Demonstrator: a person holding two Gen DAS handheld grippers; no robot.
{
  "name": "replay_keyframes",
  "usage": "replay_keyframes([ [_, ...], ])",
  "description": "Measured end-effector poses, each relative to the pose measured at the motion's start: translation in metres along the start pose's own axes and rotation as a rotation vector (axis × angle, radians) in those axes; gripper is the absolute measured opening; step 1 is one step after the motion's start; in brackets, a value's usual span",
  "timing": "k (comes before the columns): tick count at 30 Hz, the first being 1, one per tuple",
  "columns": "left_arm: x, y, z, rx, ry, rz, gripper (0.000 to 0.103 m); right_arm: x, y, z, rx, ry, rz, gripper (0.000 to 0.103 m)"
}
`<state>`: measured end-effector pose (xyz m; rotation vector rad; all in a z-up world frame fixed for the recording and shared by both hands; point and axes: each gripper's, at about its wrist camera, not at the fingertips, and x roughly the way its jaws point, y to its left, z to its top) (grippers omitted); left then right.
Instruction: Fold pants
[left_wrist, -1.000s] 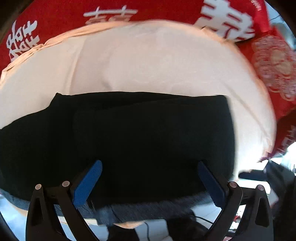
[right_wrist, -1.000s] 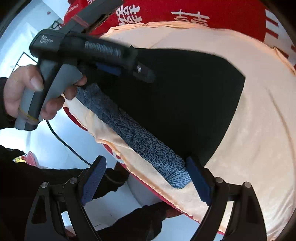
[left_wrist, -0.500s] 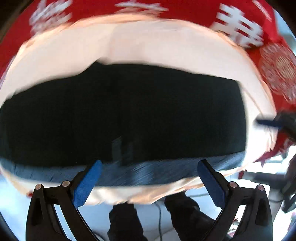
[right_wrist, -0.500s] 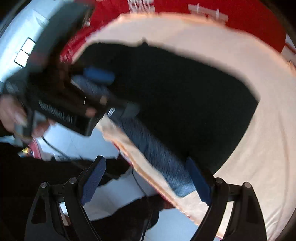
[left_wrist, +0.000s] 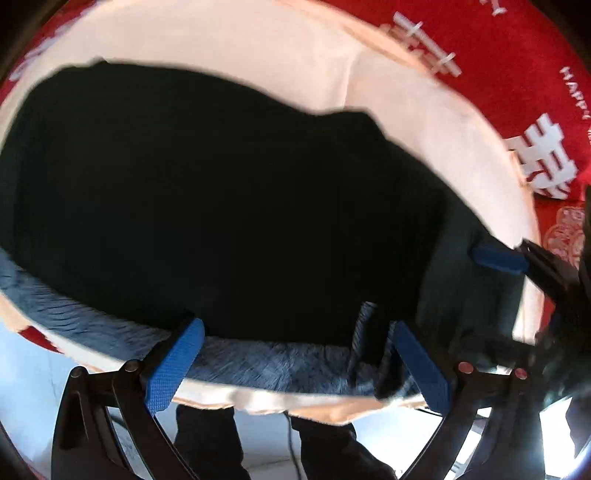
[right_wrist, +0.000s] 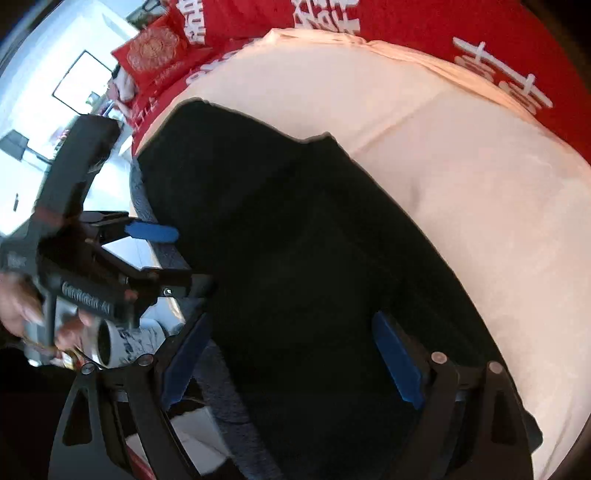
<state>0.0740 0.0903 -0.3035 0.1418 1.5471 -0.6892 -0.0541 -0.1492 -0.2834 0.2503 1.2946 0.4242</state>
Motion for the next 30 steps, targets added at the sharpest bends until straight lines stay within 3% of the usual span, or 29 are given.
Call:
replay_keyframes([
  [3, -0.028, 0.023, -0.006, -0.019, -0.047, -0.008, 0.103, -0.012, 0.008, 0.013, -0.010, 0.038, -0.007, 0.092],
  [6, -0.036, 0.059, -0.005, -0.062, -0.045, 0.043, 0.103, -0.036, 0.026, 0.043, -0.082, -0.050, 0.009, 0.092],
  [8, -0.033, 0.074, -0.005, -0.112, -0.047, 0.048, 0.103, -0.032, 0.040, 0.074, -0.155, -0.054, 0.013, 0.092],
  [11, -0.038, 0.094, -0.004, -0.167, -0.075, 0.036, 0.103, 0.000, 0.060, 0.132, -0.271, -0.048, 0.048, 0.092],
  [17, -0.053, 0.123, -0.008, -0.160, -0.107, 0.037, 0.103, 0.095, 0.117, 0.220, -0.382, -0.001, 0.147, 0.092],
  [21, -0.060, 0.142, -0.011, -0.148, -0.113, 0.050, 0.103, 0.140, 0.153, 0.243, -0.460, 0.058, 0.185, 0.092],
  [25, -0.070, 0.155, -0.003, -0.112, -0.132, 0.059, 0.103, 0.181, 0.173, 0.251, -0.507, 0.194, 0.134, 0.090],
  [27, -0.077, 0.164, 0.004, -0.093, -0.153, 0.063, 0.103, 0.178, 0.177, 0.254, -0.495, 0.208, 0.122, 0.075],
  [28, -0.081, 0.170, 0.008, -0.085, -0.165, 0.073, 0.103, 0.174, 0.176, 0.255, -0.484, 0.203, 0.128, 0.057],
  [29, -0.084, 0.175, 0.013, -0.076, -0.172, 0.077, 0.103, 0.166, 0.173, 0.255, -0.478, 0.192, 0.141, 0.032],
  [30, -0.088, 0.183, 0.018, -0.063, -0.179, 0.079, 0.103, 0.160, 0.171, 0.254, -0.478, 0.179, 0.150, 0.023],
])
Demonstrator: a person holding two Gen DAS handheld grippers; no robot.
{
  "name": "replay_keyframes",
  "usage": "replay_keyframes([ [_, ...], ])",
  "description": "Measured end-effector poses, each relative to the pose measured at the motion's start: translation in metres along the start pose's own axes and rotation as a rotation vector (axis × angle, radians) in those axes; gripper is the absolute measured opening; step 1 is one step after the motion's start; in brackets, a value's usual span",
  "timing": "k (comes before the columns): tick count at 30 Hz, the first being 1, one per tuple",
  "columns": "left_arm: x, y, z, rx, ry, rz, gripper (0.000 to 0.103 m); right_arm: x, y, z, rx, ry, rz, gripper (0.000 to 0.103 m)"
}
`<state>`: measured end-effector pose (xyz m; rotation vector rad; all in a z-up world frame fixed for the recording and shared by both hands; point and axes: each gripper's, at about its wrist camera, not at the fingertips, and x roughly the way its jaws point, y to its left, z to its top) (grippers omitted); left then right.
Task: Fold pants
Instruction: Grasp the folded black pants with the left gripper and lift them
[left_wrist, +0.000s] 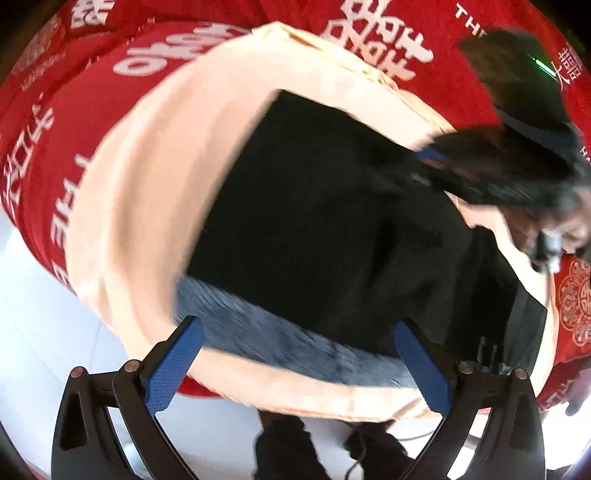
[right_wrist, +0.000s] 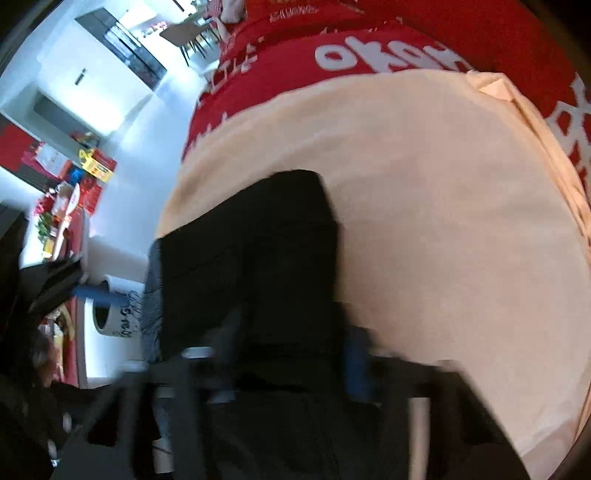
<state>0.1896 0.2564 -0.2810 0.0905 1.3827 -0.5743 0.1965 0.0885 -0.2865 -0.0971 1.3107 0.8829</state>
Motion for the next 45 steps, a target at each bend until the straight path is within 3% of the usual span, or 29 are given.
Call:
replay_keyframes([
  [3, -0.006, 0.022, 0.019, 0.070, -0.010, -0.030, 0.103, -0.025, 0.003, -0.012, -0.007, -0.057, 0.071, 0.016],
  [5, -0.009, 0.030, 0.029, 0.158, 0.004, -0.071, 0.103, -0.039, 0.018, -0.017, -0.052, -0.086, 0.051, 0.016],
  [7, -0.009, 0.036, 0.040, 0.241, 0.035, -0.152, 0.103, -0.050, 0.031, -0.020, -0.089, -0.108, 0.040, 0.016],
  [10, 0.003, 0.038, 0.058, 0.342, 0.141, -0.342, 0.103, -0.068, 0.045, -0.031, -0.127, -0.144, 0.026, 0.016],
  [12, 0.017, 0.032, 0.069, 0.413, 0.201, -0.383, 0.103, -0.078, 0.048, -0.038, -0.149, -0.159, 0.017, 0.016],
  [17, 0.065, 0.017, 0.086, 0.412, 0.368, -0.474, 0.103, -0.086, 0.054, -0.044, -0.156, -0.176, 0.011, 0.016],
  [19, 0.069, 0.009, 0.087, 0.399, 0.376, -0.530, 0.103, -0.087, 0.057, -0.045, -0.158, -0.175, 0.010, 0.016],
  [20, 0.067, 0.007, 0.086, 0.394, 0.372, -0.547, 0.093, -0.086, 0.059, -0.045, -0.159, -0.171, 0.005, 0.016],
  [21, 0.067, 0.003, 0.084, 0.391, 0.389, -0.535, 0.083, -0.084, 0.059, -0.046, -0.155, -0.167, -0.002, 0.016],
  [22, 0.066, 0.001, 0.081, 0.387, 0.401, -0.517, 0.057, -0.083, 0.058, -0.047, -0.142, -0.161, -0.013, 0.016],
  [24, 0.062, -0.002, 0.074, 0.409, 0.386, -0.430, 0.049, -0.083, 0.051, -0.048, -0.088, -0.160, -0.032, 0.020],
  [25, 0.059, -0.005, 0.070, 0.442, 0.362, -0.370, 0.042, -0.084, 0.046, -0.049, -0.044, -0.151, -0.055, 0.028],
  [28, 0.056, -0.016, 0.062, 0.522, 0.280, -0.186, 0.042, -0.100, 0.028, -0.059, 0.150, -0.176, -0.127, 0.044],
  [30, 0.058, -0.019, 0.062, 0.527, 0.273, -0.153, 0.042, -0.116, 0.027, -0.080, 0.245, -0.216, -0.214, 0.052],
  [32, 0.061, -0.020, 0.065, 0.539, 0.272, -0.130, 0.042, -0.116, 0.035, -0.104, 0.260, -0.168, -0.291, 0.055],
  [37, 0.070, -0.016, 0.071, 0.493, 0.308, -0.178, 0.041, -0.080, 0.045, -0.153, 0.282, -0.043, -0.289, 0.055],
  [39, 0.071, -0.017, 0.071, 0.474, 0.327, -0.211, 0.036, -0.050, 0.045, -0.162, 0.238, 0.022, -0.297, 0.055],
  [41, 0.063, -0.026, 0.072, 0.502, 0.336, -0.236, 0.023, -0.020, 0.038, -0.162, 0.218, 0.106, -0.299, 0.055],
  [42, 0.058, -0.039, 0.066, 0.528, 0.337, -0.253, 0.023, -0.009, 0.033, -0.161, 0.222, 0.126, -0.291, 0.056],
  [45, 0.046, -0.058, 0.065, 0.584, 0.337, -0.210, 0.022, -0.029, 0.031, -0.158, 0.296, 0.119, -0.309, 0.057],
])
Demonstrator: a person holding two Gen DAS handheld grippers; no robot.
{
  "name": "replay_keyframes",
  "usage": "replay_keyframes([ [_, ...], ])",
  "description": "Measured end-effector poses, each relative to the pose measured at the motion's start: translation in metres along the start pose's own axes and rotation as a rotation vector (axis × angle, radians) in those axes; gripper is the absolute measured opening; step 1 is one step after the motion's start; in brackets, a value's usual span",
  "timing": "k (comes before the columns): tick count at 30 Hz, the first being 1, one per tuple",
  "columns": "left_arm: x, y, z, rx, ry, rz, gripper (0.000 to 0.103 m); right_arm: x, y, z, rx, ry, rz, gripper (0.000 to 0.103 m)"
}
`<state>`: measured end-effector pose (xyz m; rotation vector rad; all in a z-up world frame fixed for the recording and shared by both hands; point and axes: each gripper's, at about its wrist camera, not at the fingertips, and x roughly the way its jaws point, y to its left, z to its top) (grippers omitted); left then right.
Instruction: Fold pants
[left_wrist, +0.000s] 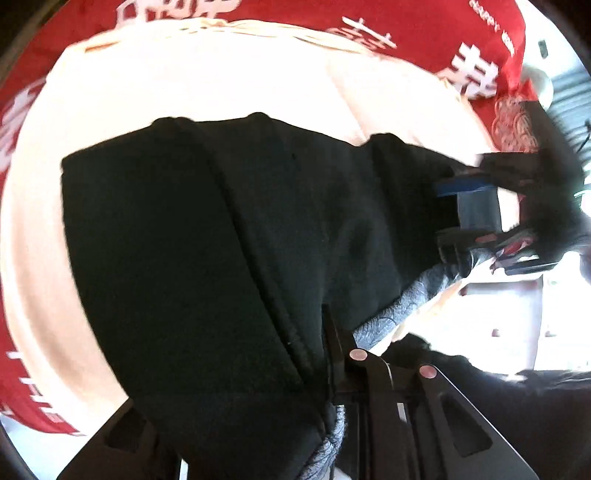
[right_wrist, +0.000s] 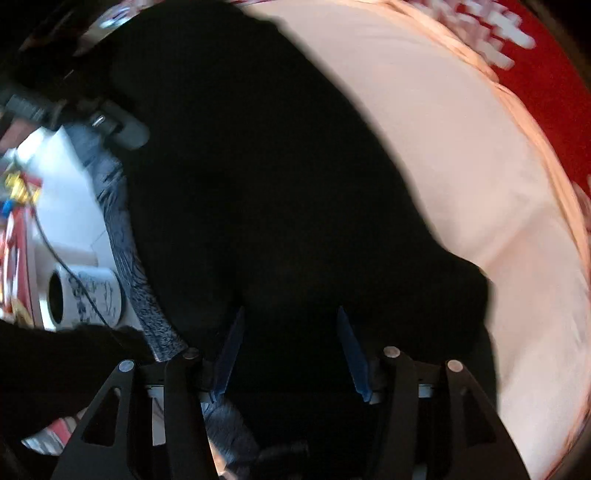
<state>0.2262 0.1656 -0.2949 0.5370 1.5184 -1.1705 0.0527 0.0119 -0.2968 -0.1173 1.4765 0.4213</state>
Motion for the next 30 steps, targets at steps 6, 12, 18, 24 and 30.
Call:
replay_keyframes([
  [6, -0.012, -0.027, 0.013, -0.148, 0.011, 0.070, 0.021, -0.116, -0.004, -0.076, 0.321, -0.099, -0.038, 0.064],
  [12, -0.040, -0.081, 0.010, -0.225, -0.034, 0.102, 0.021, -0.172, 0.003, -0.190, 0.550, -0.029, -0.144, 0.068],
  [18, -0.056, -0.170, 0.025, -0.188, -0.068, 0.134, 0.021, -0.213, -0.007, -0.257, 0.689, -0.079, -0.209, 0.068],
  [24, -0.036, -0.260, 0.048, -0.126, -0.058, 0.194, 0.021, -0.250, -0.018, -0.298, 0.649, -0.144, -0.326, 0.068],
  [30, 0.005, -0.339, 0.069, -0.025, -0.032, 0.212, 0.021, -0.277, -0.036, -0.348, 0.692, -0.180, -0.349, 0.068],
])
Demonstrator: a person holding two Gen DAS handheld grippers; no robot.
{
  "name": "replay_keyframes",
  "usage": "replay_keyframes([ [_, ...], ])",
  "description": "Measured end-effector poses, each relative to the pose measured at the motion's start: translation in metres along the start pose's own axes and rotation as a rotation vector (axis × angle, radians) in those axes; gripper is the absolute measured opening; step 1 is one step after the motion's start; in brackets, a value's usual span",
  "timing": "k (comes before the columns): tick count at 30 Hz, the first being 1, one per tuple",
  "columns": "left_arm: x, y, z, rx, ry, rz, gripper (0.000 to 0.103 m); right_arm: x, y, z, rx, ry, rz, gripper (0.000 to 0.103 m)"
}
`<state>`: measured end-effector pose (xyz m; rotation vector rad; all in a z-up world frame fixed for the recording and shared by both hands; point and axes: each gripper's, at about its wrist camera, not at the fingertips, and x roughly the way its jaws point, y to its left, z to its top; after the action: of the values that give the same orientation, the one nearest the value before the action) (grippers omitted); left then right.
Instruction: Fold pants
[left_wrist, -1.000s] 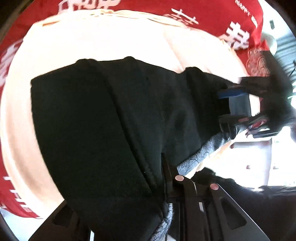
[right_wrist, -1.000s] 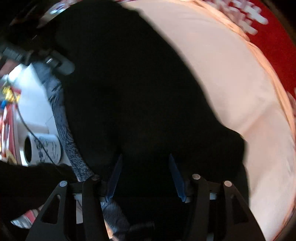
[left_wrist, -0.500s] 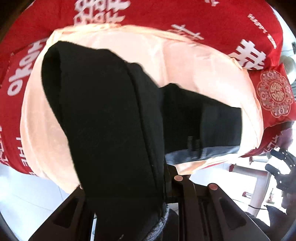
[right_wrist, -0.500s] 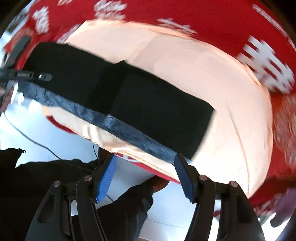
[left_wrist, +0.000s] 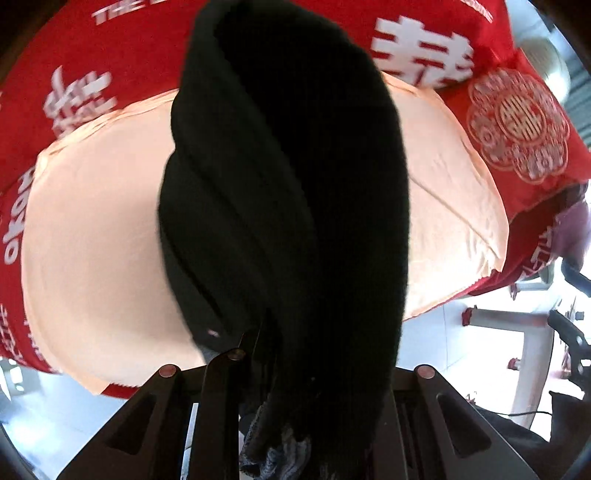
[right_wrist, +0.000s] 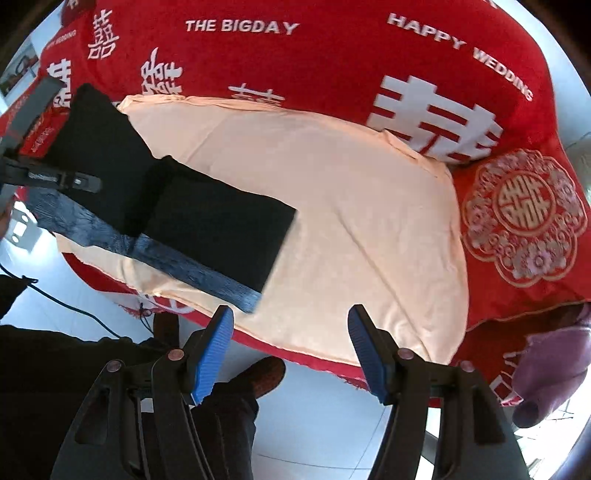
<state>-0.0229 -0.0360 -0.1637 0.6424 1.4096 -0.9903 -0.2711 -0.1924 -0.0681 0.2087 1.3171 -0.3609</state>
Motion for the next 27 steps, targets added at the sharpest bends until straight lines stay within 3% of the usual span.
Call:
replay_keyframes([
  [9, 0.038, -0.045, 0.019, -0.005, 0.039, 0.004, 0.021, -0.018, -0.037, -0.035, -0.031, 0.002, -0.060, 0.068],
  [27, 0.114, -0.060, 0.043, -0.033, 0.146, 0.032, 0.025, -0.011, -0.070, -0.070, 0.020, 0.087, -0.101, 0.068],
])
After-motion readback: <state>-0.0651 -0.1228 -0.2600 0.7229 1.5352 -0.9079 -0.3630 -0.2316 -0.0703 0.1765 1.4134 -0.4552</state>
